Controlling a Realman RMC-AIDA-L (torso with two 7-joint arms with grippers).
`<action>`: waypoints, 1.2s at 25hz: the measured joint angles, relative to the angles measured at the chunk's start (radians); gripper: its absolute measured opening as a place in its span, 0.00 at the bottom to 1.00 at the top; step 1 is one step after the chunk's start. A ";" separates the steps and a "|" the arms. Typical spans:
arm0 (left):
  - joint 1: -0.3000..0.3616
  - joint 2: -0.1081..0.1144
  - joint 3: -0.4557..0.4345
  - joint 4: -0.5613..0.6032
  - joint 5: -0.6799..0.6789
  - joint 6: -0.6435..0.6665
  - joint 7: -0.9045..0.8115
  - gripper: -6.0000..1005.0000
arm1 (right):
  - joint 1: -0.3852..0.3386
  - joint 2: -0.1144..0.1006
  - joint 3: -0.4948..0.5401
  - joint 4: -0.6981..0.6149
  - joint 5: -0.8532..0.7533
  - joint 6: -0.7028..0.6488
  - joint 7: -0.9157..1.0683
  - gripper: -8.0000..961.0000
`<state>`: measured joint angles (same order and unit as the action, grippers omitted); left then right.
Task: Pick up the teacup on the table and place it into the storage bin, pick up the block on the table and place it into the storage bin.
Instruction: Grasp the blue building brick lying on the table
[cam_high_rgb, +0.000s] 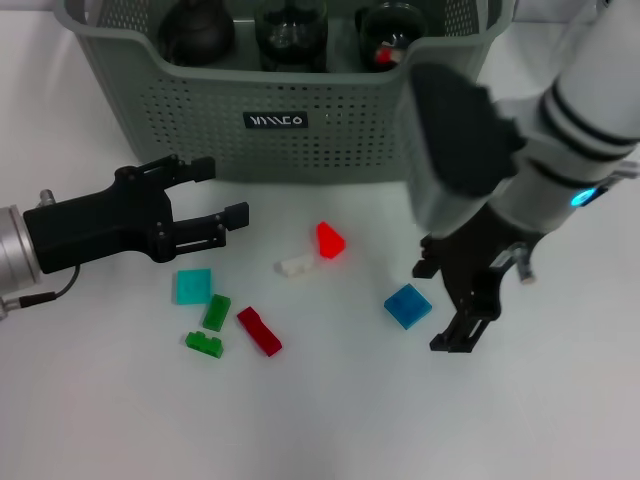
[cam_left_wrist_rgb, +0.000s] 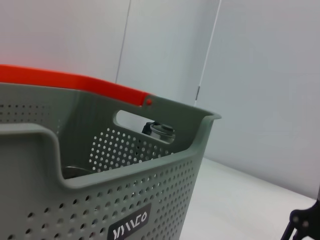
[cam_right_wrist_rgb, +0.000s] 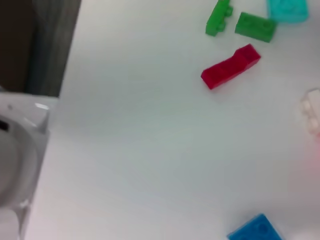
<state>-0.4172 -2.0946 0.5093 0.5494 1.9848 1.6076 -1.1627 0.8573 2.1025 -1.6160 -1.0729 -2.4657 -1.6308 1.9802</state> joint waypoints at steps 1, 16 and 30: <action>0.000 0.000 0.000 -0.001 0.000 -0.003 0.000 0.82 | 0.001 0.001 -0.027 0.000 0.000 0.018 -0.003 0.94; 0.005 -0.005 -0.021 -0.025 -0.001 -0.009 -0.005 0.82 | 0.009 0.004 -0.106 0.062 0.004 0.112 -0.120 0.90; 0.008 -0.005 -0.034 -0.037 0.003 -0.009 -0.002 0.82 | 0.016 0.000 -0.086 0.083 0.010 0.119 -0.130 0.87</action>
<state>-0.4094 -2.0992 0.4755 0.5124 1.9878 1.5983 -1.1646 0.8729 2.1029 -1.7017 -0.9898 -2.4557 -1.5114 1.8498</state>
